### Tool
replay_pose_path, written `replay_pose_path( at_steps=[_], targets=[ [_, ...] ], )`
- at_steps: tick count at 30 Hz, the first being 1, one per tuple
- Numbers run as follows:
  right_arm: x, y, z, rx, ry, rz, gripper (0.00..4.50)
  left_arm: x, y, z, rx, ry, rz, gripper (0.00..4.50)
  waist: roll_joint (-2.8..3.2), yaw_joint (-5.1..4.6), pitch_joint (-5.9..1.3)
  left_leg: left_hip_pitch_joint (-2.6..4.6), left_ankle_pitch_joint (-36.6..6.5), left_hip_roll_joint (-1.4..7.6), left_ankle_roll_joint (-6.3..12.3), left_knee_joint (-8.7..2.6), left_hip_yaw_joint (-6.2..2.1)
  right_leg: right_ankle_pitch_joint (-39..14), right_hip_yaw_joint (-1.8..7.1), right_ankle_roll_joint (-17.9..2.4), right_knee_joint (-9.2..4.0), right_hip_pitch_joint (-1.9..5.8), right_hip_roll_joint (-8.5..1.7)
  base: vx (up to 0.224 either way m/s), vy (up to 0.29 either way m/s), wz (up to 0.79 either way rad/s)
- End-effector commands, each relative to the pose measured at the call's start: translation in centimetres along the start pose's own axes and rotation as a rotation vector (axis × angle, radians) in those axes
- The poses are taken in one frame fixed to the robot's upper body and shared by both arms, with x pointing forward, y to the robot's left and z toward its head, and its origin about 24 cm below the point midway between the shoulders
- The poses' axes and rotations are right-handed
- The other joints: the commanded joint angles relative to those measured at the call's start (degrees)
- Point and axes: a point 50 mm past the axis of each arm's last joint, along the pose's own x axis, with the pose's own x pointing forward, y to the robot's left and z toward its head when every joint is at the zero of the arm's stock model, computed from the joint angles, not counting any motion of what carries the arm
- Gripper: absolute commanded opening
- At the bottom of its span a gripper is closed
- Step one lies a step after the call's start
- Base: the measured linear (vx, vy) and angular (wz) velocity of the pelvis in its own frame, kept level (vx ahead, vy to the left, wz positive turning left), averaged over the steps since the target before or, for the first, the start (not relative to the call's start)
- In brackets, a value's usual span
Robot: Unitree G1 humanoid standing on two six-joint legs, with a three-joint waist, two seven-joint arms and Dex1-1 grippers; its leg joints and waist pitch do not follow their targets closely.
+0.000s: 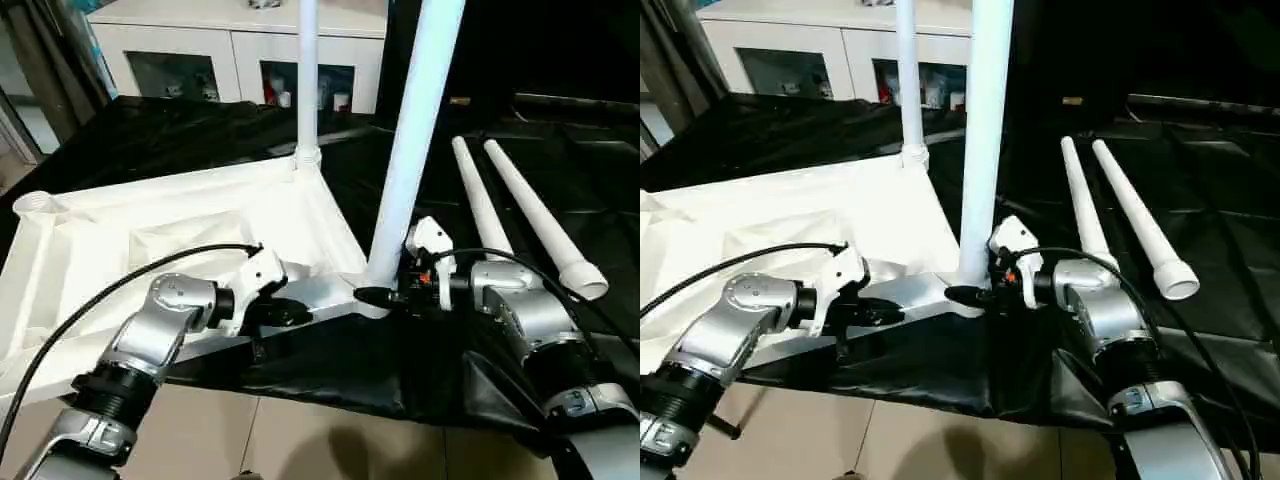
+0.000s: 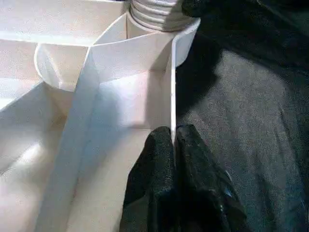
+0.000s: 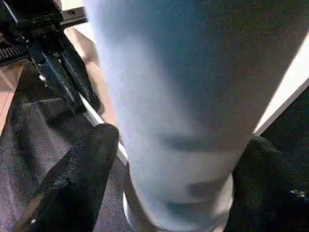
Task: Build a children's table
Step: Rotate leg to tighten
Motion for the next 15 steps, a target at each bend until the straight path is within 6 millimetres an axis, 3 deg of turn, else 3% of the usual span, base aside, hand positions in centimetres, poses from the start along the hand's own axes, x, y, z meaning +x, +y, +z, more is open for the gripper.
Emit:
replay_pose_path(
  at_steps=[1,6,10,14,15],
  targets=[
    [0.4,0.6,-0.4,-0.008,0.022,0.051,3.24,0.1,-0.1,1.1,0.034,-0.034,-0.009,0.0,-0.48,0.12,-3.86,0.34,-4.6,1.26,4.29,-3.37,-0.05,0.2,2.47,-14.4,-3.37,3.55,-3.53,0.0,0.0,0.0],
    [0.4,0.8,-0.7,-0.012,0.035,0.05,2.77,0.2,-0.1,1.0,0.029,-0.032,-0.001,0.0,-0.49,0.26,-3.88,0.39,-4.6,1.3,4.19,-3.35,-0.06,0.0,2.48,-14.3,-3.33,3.49,-3.53,0.0,0.0,0.0],
    [0.9,0.4,-1.4,0.087,-0.023,-0.087,2.65,0.5,0.5,1.1,-0.01,-0.037,0.072,0.0,-0.68,0.2,-3.78,0.34,-4.6,1.27,4.05,-3.42,-0.06,-0.4,2.57,-14.2,-3.38,3.48,-3.59,0.0,0.0,0.0],
    [2.2,-0.2,-2.9,0.255,-0.059,-0.368,2.6,1.9,1.9,2.0,-0.095,-0.056,0.249,0.0,-0.4,-0.26,-3.39,0.76,-8.1,1.2,1.38,-4.0,-0.17,-7.4,2.63,-12.8,-4.29,3.26,-3.68,0.0,0.0,0.0],
    [2.7,-0.3,-3.4,0.309,-0.059,-0.468,2.6,2.6,2.4,2.3,-0.14,-0.059,0.319,0.0,-0.43,-0.29,-3.32,1.19,-9.8,1.15,0.52,-4.1,-0.14,-10.5,2.64,-12.0,-4.79,3.06,-3.71,0.0,0.0,0.0]
  ],
)
